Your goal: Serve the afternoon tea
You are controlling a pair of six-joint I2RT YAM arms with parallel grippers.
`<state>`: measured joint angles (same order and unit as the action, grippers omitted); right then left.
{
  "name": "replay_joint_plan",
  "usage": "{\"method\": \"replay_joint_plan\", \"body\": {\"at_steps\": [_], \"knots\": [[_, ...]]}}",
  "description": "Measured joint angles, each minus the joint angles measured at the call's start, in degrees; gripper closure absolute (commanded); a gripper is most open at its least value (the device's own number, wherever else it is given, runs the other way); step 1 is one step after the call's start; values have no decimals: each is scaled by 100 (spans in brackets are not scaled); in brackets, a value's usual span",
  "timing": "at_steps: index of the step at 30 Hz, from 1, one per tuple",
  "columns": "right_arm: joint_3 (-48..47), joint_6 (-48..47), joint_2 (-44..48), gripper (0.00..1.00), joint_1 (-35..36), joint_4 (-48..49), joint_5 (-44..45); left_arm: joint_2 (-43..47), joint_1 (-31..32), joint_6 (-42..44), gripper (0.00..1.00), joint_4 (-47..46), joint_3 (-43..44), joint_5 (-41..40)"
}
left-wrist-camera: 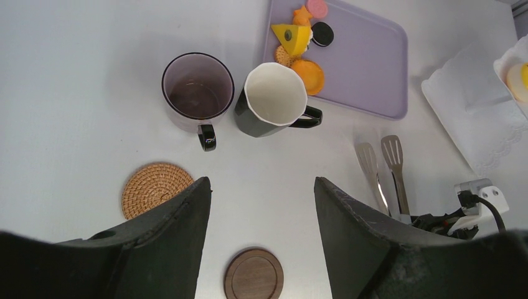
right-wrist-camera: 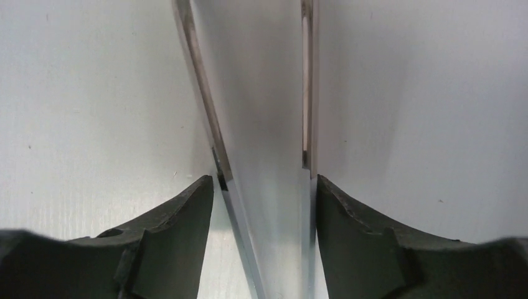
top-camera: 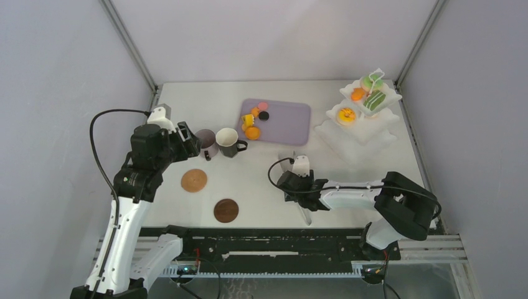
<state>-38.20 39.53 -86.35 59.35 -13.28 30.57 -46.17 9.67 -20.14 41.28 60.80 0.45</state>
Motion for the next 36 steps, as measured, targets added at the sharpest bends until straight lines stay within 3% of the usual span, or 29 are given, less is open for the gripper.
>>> {"method": "replay_joint_plan", "body": {"at_steps": [12, 19, 28, 36], "knots": [[-138, -55, -120, 92, 63, 20, 24, 11, 0, 2, 33, 0, 0, -4], [-802, -802, 577, 92, -197, -1016, -1012, 55, 0, 7, 33, 4, 0, -26], [-2822, -1244, 704, 88, -1788, -1982, -2409, 31, 0, 7, 33, 7, 0, -133], [-4070, -1478, -485, 61, -2107, -2546, -2922, -66, -2, 55, 33, 11, 0, -234]]}}
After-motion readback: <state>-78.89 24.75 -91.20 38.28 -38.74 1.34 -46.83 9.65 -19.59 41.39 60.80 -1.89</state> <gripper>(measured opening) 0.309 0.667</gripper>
